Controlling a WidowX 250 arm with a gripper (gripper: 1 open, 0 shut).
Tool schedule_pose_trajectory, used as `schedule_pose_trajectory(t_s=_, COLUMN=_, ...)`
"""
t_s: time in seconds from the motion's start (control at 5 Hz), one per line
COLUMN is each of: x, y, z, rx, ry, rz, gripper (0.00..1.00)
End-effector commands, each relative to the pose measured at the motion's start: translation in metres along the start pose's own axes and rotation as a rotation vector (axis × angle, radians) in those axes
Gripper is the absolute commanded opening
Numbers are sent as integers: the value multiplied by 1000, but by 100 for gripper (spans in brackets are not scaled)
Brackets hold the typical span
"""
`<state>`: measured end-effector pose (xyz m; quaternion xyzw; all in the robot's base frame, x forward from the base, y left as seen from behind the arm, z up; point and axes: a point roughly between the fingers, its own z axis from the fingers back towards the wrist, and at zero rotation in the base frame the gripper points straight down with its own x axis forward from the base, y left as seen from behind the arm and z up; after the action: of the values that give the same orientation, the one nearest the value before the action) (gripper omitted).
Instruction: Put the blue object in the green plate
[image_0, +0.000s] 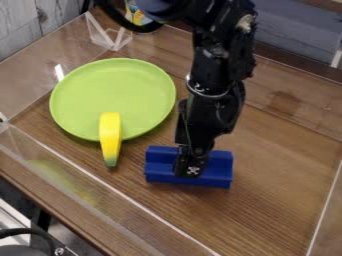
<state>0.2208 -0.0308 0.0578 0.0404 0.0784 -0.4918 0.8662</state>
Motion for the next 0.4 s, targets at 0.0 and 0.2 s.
schedule_pose_trajectory(t_s=0.0, x=3, y=3, z=10, rx=55, ry=-31, rz=-14, gripper=100)
schedule_pose_trajectory(t_s=0.2, x=3, y=4, z=9, rx=69, ry=-29, rz=-22, gripper=100)
